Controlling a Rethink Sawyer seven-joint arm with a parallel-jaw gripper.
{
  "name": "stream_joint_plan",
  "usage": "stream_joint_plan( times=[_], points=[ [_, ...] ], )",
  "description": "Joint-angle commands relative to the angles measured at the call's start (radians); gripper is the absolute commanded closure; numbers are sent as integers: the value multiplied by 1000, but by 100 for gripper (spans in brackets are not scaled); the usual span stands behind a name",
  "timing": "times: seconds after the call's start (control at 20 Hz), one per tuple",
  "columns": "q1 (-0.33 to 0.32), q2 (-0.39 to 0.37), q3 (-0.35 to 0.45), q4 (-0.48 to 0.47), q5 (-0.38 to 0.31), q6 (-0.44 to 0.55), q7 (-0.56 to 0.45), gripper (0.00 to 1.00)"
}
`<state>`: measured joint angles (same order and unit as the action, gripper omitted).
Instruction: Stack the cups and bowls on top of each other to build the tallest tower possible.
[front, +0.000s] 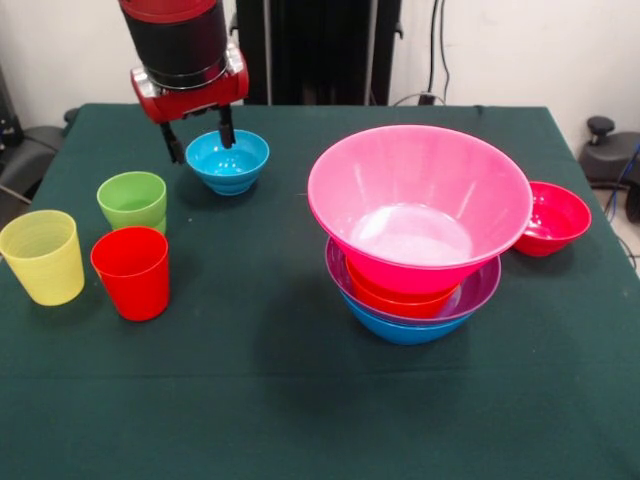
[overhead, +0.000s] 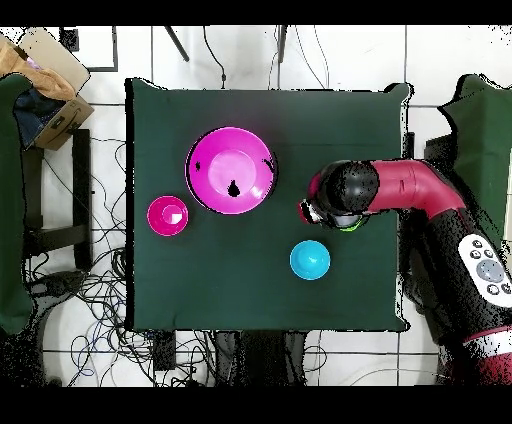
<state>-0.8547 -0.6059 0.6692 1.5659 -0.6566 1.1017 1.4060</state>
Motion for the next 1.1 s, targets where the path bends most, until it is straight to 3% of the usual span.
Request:
stream_joint_plan(
  times=[0.05,0.3,0.6,0.95,1.1],
  points=[
    [-37,-11,10,39,-86,-128,-193,0],
    [-87,-14,43,86,-101,-191,-238,0],
    [-68,-8,30,79,-103,-177,-204,0],
    [-15,18,1,18,-35,6,-169,0],
    [-15,14,3,26,-26,16,-165,0]
  ],
)
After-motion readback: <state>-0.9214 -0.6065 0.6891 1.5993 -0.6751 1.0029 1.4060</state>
